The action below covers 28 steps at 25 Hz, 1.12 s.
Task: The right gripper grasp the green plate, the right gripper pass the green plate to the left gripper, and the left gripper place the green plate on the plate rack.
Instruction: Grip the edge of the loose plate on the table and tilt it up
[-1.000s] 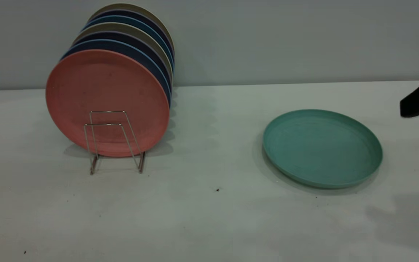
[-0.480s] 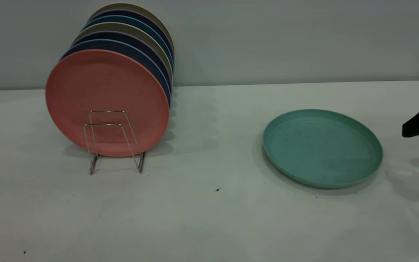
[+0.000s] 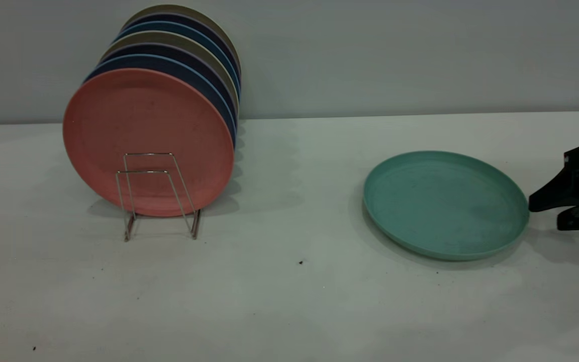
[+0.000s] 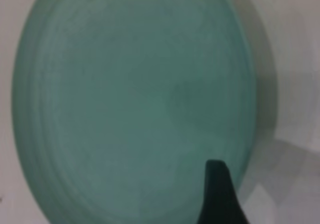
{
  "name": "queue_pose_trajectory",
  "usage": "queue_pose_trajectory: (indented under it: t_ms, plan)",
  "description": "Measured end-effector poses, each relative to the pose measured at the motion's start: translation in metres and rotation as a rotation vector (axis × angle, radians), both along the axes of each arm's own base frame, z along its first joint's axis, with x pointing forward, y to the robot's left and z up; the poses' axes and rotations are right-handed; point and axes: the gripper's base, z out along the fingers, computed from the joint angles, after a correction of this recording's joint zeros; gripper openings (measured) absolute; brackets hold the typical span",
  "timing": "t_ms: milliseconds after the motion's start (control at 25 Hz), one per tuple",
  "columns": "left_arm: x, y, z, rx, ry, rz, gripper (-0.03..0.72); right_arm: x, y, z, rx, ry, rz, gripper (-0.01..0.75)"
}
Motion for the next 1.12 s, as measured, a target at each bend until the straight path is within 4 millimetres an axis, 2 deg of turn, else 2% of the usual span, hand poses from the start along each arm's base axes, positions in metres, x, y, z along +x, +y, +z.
queue_pose_trajectory:
  t_ms: [200, 400, 840, 960, 1040, 1120]
  plan:
    - [0.0, 0.0, 0.0, 0.002, -0.004, 0.004, 0.46, 0.002, 0.001, -0.01, 0.027, 0.015, -0.023, 0.519]
    - [0.001, 0.001, 0.0, 0.004, -0.009, 0.011, 0.46, 0.003, 0.003, -0.01, 0.029, 0.01, -0.028, 0.519]
    - [0.002, 0.002, 0.001, 0.007, -0.018, 0.025, 0.46, 0.016, 0.033, -0.016, 0.01, 0.003, 0.004, 0.513]
    - [0.002, 0.002, 0.001, 0.006, -0.017, 0.023, 0.46, 0.019, 0.035, -0.02, 0.025, 0.007, -0.022, 0.458]
    - [0.002, 0.002, 0.001, 0.006, -0.017, 0.023, 0.46, 0.02, 0.035, -0.022, 0.028, 0.006, -0.037, 0.362]
    - [0.002, 0.002, 0.001, 0.006, -0.017, 0.023, 0.46, 0.02, 0.034, -0.024, 0.019, 0.01, -0.042, 0.227]
